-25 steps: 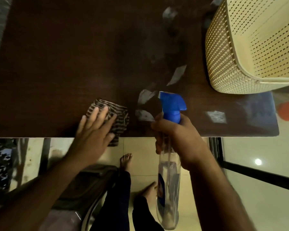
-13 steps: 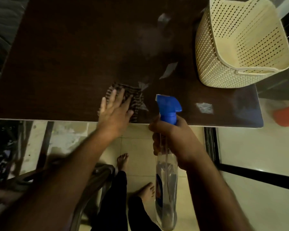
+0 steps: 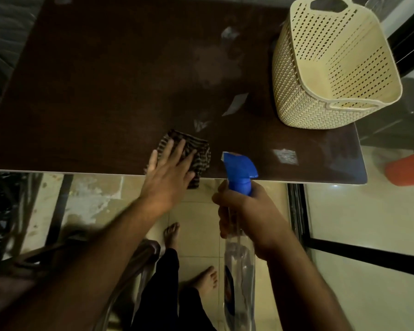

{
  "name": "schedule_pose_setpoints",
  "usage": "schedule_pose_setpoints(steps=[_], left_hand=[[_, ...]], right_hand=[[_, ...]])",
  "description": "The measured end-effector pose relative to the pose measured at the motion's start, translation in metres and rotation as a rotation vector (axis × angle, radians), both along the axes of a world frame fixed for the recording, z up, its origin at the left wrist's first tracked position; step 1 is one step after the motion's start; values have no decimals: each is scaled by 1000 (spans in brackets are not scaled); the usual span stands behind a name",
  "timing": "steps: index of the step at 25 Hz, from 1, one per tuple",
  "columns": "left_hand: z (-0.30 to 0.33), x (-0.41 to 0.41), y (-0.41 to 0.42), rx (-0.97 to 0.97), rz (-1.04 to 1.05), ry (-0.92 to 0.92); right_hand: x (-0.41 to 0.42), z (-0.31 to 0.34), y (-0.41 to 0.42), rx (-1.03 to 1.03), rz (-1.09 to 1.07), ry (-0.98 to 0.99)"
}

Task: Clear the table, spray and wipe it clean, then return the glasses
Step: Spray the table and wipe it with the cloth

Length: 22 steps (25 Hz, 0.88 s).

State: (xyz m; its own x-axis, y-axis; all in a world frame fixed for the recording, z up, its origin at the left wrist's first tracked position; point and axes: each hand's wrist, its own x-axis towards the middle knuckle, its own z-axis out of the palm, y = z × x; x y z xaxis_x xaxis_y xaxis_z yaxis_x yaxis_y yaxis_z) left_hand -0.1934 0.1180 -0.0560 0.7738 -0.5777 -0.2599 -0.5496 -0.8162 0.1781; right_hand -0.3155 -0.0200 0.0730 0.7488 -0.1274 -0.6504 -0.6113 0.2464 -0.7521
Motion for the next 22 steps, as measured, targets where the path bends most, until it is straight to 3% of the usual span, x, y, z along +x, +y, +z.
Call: schedule_pose_setpoints(steps=[6, 9, 13, 19, 22], left_hand=[[4, 128, -55, 8, 245, 90], [3, 87, -73, -26, 103, 46], [-6, 0, -18, -56, -121, -23], [3, 134, -70, 13, 214, 90], [1, 95, -63, 2, 98, 35]], right_hand=[[-1, -2, -2, -32, -17, -2], [-3, -1, 1, 0, -24, -12], [0, 1, 2, 38, -42, -32], [7, -4, -8, -18, -73, -46], [11, -3, -9, 27, -87, -46]])
